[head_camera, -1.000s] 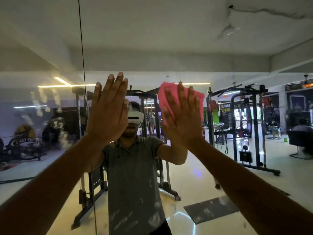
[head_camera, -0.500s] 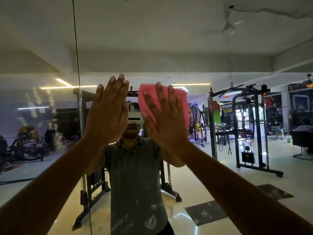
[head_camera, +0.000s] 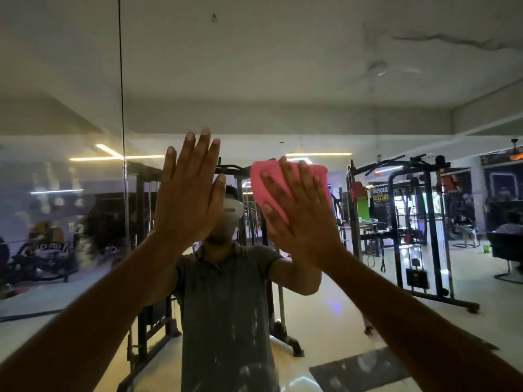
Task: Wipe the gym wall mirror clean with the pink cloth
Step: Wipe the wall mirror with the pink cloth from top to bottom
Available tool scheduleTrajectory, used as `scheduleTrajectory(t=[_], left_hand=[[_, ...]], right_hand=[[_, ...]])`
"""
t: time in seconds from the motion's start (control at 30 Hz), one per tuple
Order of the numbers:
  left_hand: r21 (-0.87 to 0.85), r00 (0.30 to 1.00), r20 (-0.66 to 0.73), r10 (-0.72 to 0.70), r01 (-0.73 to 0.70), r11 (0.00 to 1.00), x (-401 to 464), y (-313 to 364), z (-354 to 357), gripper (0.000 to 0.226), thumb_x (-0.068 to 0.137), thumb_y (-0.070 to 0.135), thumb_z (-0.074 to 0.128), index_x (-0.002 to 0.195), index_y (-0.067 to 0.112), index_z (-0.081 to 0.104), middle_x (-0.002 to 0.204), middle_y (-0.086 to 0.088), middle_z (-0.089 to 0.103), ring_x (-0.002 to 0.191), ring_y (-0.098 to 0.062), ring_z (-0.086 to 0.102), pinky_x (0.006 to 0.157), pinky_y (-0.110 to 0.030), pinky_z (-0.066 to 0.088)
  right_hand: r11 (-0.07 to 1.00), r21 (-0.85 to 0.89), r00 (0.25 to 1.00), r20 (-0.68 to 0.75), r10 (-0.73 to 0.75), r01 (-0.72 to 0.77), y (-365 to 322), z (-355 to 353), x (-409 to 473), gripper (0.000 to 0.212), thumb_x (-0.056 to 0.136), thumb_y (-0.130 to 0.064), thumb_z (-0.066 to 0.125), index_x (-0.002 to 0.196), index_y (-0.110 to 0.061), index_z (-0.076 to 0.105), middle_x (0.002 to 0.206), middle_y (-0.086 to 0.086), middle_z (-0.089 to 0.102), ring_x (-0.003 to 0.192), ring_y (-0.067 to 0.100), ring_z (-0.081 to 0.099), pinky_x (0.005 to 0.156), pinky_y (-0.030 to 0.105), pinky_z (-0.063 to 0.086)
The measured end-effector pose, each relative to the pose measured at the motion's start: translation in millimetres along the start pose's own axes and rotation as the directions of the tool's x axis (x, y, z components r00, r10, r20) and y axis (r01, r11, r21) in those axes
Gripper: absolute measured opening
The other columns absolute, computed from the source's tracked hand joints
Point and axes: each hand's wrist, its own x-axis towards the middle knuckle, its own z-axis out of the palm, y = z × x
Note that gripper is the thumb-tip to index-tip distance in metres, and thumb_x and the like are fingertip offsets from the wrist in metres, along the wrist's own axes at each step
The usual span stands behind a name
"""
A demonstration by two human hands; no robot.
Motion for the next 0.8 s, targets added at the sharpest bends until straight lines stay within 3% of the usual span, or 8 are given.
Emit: scheduleTrajectory(t=[0.2, 0.23, 0.33, 0.4, 0.53, 0.63, 0.73, 0.8], left_hand=[[0.013, 1.000, -0.023, -0.010, 0.010, 1.000, 0.8, 5.6, -0.1, 0.069, 0.111, 0.044, 0.029, 0.173, 0.015, 0.020, 0.182, -0.007, 0.008, 0.169, -0.027, 0.001, 0.136, -0.058, 0.008], [0.006, 1.000, -0.024, -0.008, 0.008, 1.000, 1.1, 4.6, -0.6, 0.069, 0.111, 0.044, 0.030, 0.173, 0.014, 0.021, 0.182, -0.008, 0.010, 0.169, -0.027, 0.003, 0.135, -0.058, 0.009], [0.030, 0.999, -0.014, 0.037, -0.037, 0.999, 3.4, -5.0, -5.1, 0.070, 0.111, 0.047, 0.030, 0.172, 0.014, 0.022, 0.181, -0.009, 0.013, 0.169, -0.027, 0.007, 0.136, -0.058, 0.010], [0.045, 0.998, -0.001, 0.069, -0.069, 0.997, 4.4, -11.2, -7.6, 0.071, 0.111, 0.050, 0.028, 0.172, 0.014, 0.023, 0.181, -0.009, 0.015, 0.168, -0.028, 0.010, 0.135, -0.057, 0.010], [0.070, 0.997, 0.009, 0.078, -0.079, 0.994, 6.6, -11.2, -6.5, 0.072, 0.109, 0.051, 0.027, 0.172, 0.014, 0.024, 0.180, -0.010, 0.016, 0.168, -0.029, 0.011, 0.135, -0.057, 0.012], [0.025, 0.998, -0.028, 0.062, -0.061, 0.998, 7.5, -8.5, -2.8, 0.072, 0.109, 0.048, 0.032, 0.171, 0.013, 0.026, 0.180, -0.009, 0.016, 0.168, -0.027, 0.010, 0.136, -0.054, 0.009], [-0.034, 0.998, -0.067, 0.021, -0.023, 0.999, 3.8, -6.5, -2.5, 0.071, 0.108, 0.046, 0.037, 0.170, 0.011, 0.029, 0.180, -0.009, 0.019, 0.168, -0.026, 0.011, 0.136, -0.051, 0.007], [-0.037, 0.998, -0.054, 0.010, -0.012, 0.999, 2.5, -6.7, -3.8, 0.072, 0.108, 0.048, 0.035, 0.171, 0.012, 0.027, 0.180, -0.008, 0.018, 0.168, -0.025, 0.010, 0.136, -0.051, 0.006]], right_hand=[[0.957, 0.040, 0.955, -0.063, 0.291, -0.288, 20.4, -16.3, 92.7, 0.071, 0.113, -0.058, 0.024, 0.176, -0.026, 0.017, 0.183, 0.018, 0.008, 0.168, 0.046, 0.005, 0.136, 0.064, 0.004], [0.963, 0.036, 0.961, -0.057, 0.269, -0.267, 7.6, -15.8, 99.4, 0.071, 0.114, -0.059, 0.022, 0.177, -0.027, 0.013, 0.183, 0.017, 0.004, 0.168, 0.046, 0.002, 0.135, 0.065, 0.005], [1.000, -0.018, 1.000, -0.006, -0.015, 0.015, -8.0, -5.2, 55.5, 0.070, 0.116, -0.057, 0.022, 0.177, -0.028, 0.005, 0.184, 0.014, -0.005, 0.169, 0.042, -0.006, 0.135, 0.066, 0.006], [0.997, 0.017, 0.997, 0.021, -0.080, 0.080, 9.5, -3.6, 16.7, 0.067, 0.117, -0.055, 0.024, 0.176, -0.031, 0.006, 0.185, 0.010, -0.003, 0.170, 0.038, -0.005, 0.135, 0.065, 0.005], [0.986, 0.052, 0.986, -0.048, 0.162, -0.159, 48.5, -17.7, 66.6, 0.068, 0.114, -0.061, 0.014, 0.176, -0.034, 0.006, 0.185, 0.008, 0.001, 0.170, 0.037, -0.002, 0.135, 0.066, 0.007], [0.960, 0.041, 0.958, -0.072, 0.278, -0.275, 18.3, -24.0, 127.1, 0.071, 0.110, -0.063, 0.005, 0.175, -0.033, 0.001, 0.184, 0.012, -0.001, 0.169, 0.041, -0.001, 0.136, 0.064, 0.004], [1.000, -0.025, 0.998, -0.069, 0.003, -0.005, -21.0, -10.7, 104.3, 0.069, 0.114, -0.057, 0.017, 0.176, -0.026, 0.008, 0.184, 0.015, 0.001, 0.169, 0.043, 0.001, 0.135, 0.064, 0.005], [0.996, -0.019, 0.996, -0.030, -0.083, 0.082, -9.6, -1.0, 57.6, 0.067, 0.116, -0.052, 0.028, 0.176, -0.026, 0.013, 0.184, 0.012, 0.001, 0.170, 0.039, -0.002, 0.135, 0.064, 0.005]])
